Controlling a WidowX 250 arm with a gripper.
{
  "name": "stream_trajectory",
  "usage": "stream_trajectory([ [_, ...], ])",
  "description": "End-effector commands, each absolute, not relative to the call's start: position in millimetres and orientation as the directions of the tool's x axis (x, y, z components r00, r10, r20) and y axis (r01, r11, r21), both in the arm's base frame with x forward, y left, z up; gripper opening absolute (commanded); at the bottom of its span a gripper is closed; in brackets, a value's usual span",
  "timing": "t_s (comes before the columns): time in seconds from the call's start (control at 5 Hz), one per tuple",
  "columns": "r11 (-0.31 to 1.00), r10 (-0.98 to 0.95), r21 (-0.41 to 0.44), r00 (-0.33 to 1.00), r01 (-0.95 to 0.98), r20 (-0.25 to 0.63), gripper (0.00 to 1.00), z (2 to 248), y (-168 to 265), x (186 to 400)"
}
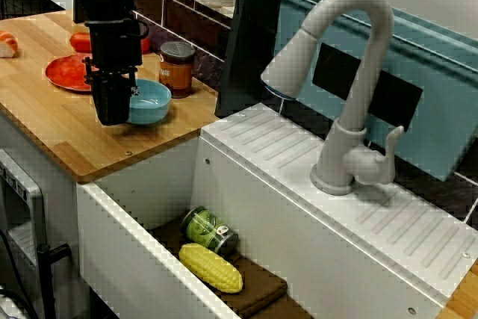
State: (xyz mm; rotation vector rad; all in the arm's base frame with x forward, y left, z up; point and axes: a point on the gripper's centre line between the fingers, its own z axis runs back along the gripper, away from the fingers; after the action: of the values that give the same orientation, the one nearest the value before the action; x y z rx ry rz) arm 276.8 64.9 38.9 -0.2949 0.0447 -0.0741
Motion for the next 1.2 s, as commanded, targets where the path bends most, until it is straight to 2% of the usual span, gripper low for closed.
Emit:
stream_trajectory([
  [0.0,0.958,-0.063,-0.280,0.998,0.058,-0.011,0.00,48.5,72.4,286.6],
  [0.6,0.947,-0.052,-0.319,0.999,0.045,-0.015,0.00,69.2,86.5,263.6],
  [1.0,0.935,0.016,-0.355,1.000,-0.021,-0.017,0.00,88.8,97.0,255.9],
])
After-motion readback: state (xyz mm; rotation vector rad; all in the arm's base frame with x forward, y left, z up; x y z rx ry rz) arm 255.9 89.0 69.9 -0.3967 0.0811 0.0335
